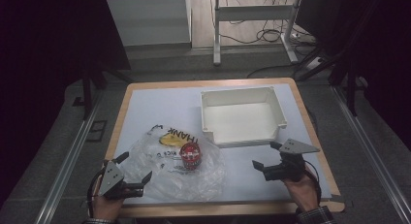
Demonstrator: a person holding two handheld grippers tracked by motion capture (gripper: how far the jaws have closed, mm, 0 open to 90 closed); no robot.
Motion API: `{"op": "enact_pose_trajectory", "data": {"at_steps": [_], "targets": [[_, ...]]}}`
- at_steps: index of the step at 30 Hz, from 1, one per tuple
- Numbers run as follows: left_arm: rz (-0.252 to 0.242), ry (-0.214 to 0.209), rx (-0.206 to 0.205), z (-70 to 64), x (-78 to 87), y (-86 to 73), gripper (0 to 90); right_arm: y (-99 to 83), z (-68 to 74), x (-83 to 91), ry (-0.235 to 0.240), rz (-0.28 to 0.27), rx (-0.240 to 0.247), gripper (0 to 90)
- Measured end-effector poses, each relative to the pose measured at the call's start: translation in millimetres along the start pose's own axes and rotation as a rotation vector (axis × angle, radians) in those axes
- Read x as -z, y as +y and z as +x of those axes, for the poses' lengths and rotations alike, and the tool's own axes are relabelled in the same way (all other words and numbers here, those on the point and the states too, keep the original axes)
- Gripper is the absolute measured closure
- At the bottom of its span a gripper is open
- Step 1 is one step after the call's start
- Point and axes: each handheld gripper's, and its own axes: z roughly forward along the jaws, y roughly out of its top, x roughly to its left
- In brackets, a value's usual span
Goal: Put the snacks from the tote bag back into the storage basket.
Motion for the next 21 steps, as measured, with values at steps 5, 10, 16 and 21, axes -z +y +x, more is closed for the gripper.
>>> {"op": "enact_pose_trajectory", "data": {"at_steps": [5,10,16,21], "targets": [[0.015,-0.006,0.003,1.9,-0.4,-0.7,0.2,-4.8,-4.4,-8.6,0.023,0.044,0.029,2.4],[0.030,-0.008,0.005,2.0,-1.4,-1.3,0.2,-4.2,3.1,-9.1,0.006,0.050,0.069,0.8],[0.031,-0.017,-0.004,1.0,-2.3,-1.4,0.2,-5.0,4.8,-12.2,0.020,0.069,0.079,0.0],[0.033,-0.019,-0.009,0.5,-2.8,-1.5,0.1,-5.3,3.1,-11.5,0.035,0.069,0.070,0.0]]}}
